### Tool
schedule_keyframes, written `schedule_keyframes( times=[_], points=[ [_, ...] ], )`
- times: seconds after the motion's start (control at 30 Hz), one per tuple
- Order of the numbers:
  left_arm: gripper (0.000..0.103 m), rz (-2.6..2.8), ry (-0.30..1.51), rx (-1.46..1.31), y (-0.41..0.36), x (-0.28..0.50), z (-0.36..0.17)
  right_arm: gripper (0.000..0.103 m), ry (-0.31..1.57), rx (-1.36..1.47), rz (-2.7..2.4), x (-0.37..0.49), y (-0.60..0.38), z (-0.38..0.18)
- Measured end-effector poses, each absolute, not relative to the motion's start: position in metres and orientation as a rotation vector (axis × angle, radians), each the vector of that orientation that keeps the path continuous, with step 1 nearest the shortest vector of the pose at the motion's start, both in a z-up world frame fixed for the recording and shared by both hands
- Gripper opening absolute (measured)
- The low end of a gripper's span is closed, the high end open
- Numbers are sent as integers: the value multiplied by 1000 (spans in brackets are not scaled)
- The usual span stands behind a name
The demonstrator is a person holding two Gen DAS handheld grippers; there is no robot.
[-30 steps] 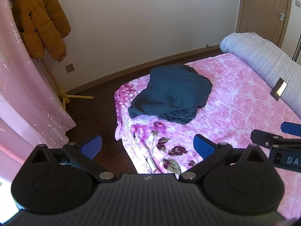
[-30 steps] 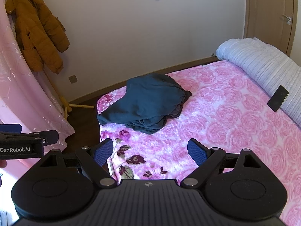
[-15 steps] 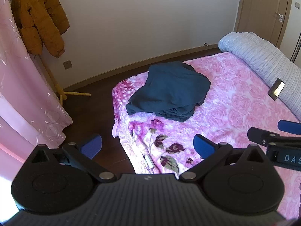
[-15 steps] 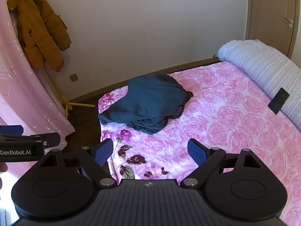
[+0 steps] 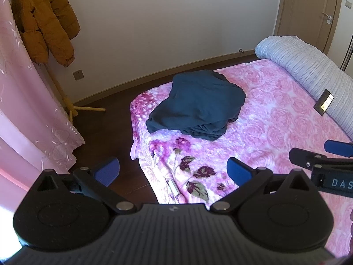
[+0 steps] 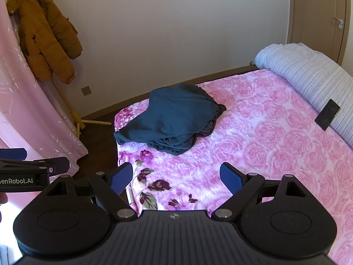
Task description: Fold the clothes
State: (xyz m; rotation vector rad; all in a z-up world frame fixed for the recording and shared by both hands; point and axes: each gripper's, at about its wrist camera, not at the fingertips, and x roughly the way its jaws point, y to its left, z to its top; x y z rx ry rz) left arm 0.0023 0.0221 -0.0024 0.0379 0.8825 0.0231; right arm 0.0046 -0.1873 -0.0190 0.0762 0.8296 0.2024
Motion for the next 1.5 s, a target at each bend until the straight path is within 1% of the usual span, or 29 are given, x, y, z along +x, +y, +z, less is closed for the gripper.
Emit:
schedule_keyframes(
  times=[0.23, 0.4, 0.53, 0.67, 0.83, 0.93, 1.0, 1.03, 1.07, 1.1, 1.13, 1.17, 1.2, 1.23, 1.27, 1.33, 1.37, 1.5],
  points=[
    [102, -11, 894, 29, 30, 20, -16, 88, 850, 85, 191, 21, -188, -27],
    [102, -87, 876, 37, 45, 60, -38, 88, 870, 63, 176, 53, -186, -42],
    [102, -170, 897, 112, 56, 130, -88, 88, 875, 28, 174, 103, -187, -60],
    [102, -260, 921, 190, 66, 204, -141, 88, 886, -41, 167, 173, -185, -82],
    [100, -453, 964, 294, 72, 283, -214, 88, 947, -73, 175, 275, -182, -136],
    [89, -524, 972, 332, 72, 291, -230, 88, 976, -74, 188, 327, -181, -175],
    [75, -572, 977, 357, 72, 297, -240, 88, 993, -69, 192, 358, -181, -199],
    [61, -596, 979, 369, 72, 300, -245, 88, 1000, -42, 194, 368, -183, -208],
    [54, -620, 981, 382, 72, 303, -251, 90, 1006, -1, 202, 376, -185, -218],
    [49, -643, 983, 394, 73, 306, -256, 90, 1013, 42, 205, 381, -187, -224],
    [37, -667, 985, 407, 73, 309, -261, 78, 1021, 88, 205, 384, -188, -227],
    [25, -691, 987, 420, 73, 312, -266, 69, 1025, 104, 203, 384, -188, -227],
    [19, -715, 988, 432, 73, 315, -271, 64, 1026, 97, 201, 381, -186, -222],
    [10, -734, 986, 443, 73, 317, -274, 49, 1026, 91, 199, 378, -185, -218],
    [7, -735, 967, 445, 71, 315, -266, 33, 1027, 84, 196, 376, -183, -214],
    [5, -737, 930, 449, 68, 311, -249, 22, 1020, 94, 197, 369, -184, -199],
    [5, -738, 911, 451, 66, 309, -241, 20, 1008, 103, 194, 365, -186, -190],
    [5, -803, 762, 458, 51, 281, -189, 17, 923, 162, 163, 339, -205, -145]
  ],
)
